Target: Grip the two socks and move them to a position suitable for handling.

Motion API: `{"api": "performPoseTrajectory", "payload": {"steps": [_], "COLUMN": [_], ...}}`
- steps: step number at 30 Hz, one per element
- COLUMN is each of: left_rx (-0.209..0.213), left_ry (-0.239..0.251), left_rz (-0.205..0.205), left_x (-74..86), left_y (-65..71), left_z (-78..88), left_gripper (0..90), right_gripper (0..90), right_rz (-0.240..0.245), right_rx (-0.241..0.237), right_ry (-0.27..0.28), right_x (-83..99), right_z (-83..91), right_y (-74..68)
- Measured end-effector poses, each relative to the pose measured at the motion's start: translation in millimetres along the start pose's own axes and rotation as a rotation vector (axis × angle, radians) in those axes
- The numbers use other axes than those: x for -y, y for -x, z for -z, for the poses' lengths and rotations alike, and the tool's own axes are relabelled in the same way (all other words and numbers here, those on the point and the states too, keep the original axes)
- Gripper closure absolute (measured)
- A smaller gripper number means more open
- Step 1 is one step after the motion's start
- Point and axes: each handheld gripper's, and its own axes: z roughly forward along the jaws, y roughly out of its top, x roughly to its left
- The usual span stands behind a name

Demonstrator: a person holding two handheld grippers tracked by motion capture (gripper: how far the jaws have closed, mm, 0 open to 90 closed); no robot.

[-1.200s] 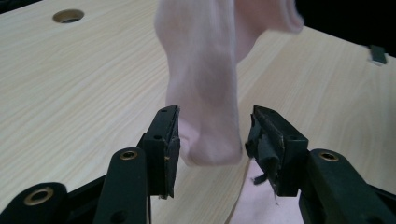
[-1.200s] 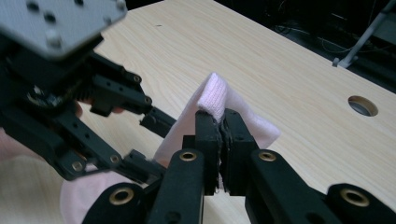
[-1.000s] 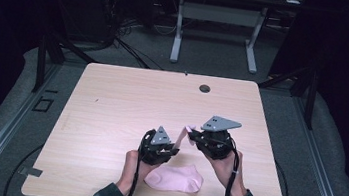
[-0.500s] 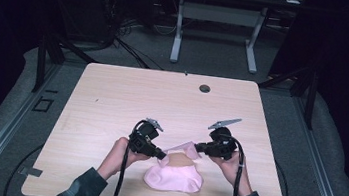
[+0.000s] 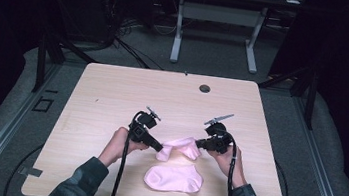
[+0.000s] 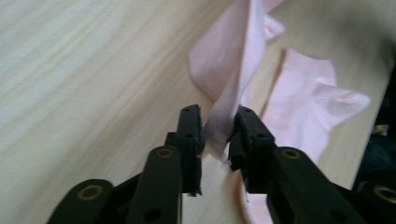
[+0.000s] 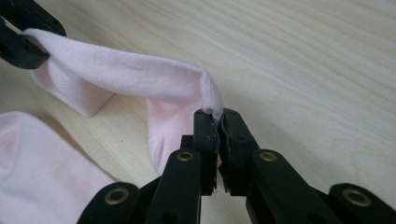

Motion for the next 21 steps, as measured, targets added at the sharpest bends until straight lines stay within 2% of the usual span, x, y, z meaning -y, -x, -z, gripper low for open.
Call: {"api": "performPoseTrajectory", "payload": {"steps": [1,3,5,7,9,11,12,13,14,16,17,18,19,20,21], "left_rx": [0.000,-0.007,-0.018,-0.018,-0.013,-0.018,-0.007,-0.007,-0.014,0.020,0.020,0.055,0.055,0.077,0.113], "left_ry": [0.000,0.006,0.031,0.057,0.089,0.114,0.128,0.128,0.139,0.148,0.148,0.148,0.148,0.144,0.129], "left_rz": [0.000,-0.010,-0.034,-0.049,-0.052,-0.066,-0.066,-0.066,-0.085,-0.099,-0.099,-0.107,-0.107,-0.108,-0.105], "left_x": [0.0,4.5,7.7,9.8,11.2,13.2,15.0,15.0,19.9,27.4,27.4,36.8,36.8,41.8,51.9], "left_y": [0.0,-0.4,2.9,5.4,8.3,13.1,16.5,16.5,26.5,37.2,37.2,49.7,49.7,55.2,65.0], "left_z": [0.0,-5.2,-10.0,-13.1,-10.9,-2.7,2.2,2.2,13.9,25.4,25.4,34.6,34.6,38.3,42.1], "left_gripper": [67.3,67.6,77.4,88.0,88.8,89.1,89.1,89.1,89.1,89.1,89.1,89.0,89.0,89.0,89.0], "right_gripper": [85.8,85.8,85.7,85.7,86.1,86.3,86.4,86.4,86.4,86.4,86.4,86.4,86.4,86.4,86.4], "right_rz": [0.010,0.018,0.018,0.021,0.029,0.041,0.052,0.052,0.066,0.079,0.087,0.088,0.090,0.090,0.095], "right_rx": [0.015,0.004,0.018,0.009,0.012,0.002,-0.006,-0.006,-0.017,-0.028,-0.042,-0.054,-0.074,-0.074,-0.106], "right_ry": [-0.003,0.010,0.019,0.023,0.035,0.046,0.053,0.053,0.076,0.092,0.098,0.102,0.106,0.106,0.095], "right_x": [0.2,1.8,4.0,6.1,8.9,11.9,13.2,13.2,17.0,21.2,23.9,26.6,29.8,29.8,36.5], "right_z": [-0.3,-2.2,-4.7,-6.9,-6.8,0.4,7.6,7.6,24.6,44.8,54.6,64.1,72.1,72.1,85.0], "right_y": [-0.1,-1.1,-2.1,-1.0,-1.9,-5.8,-8.3,-8.3,-14.9,-22.1,-26.2,-30.4,-34.2,-34.2,-42.9]}}
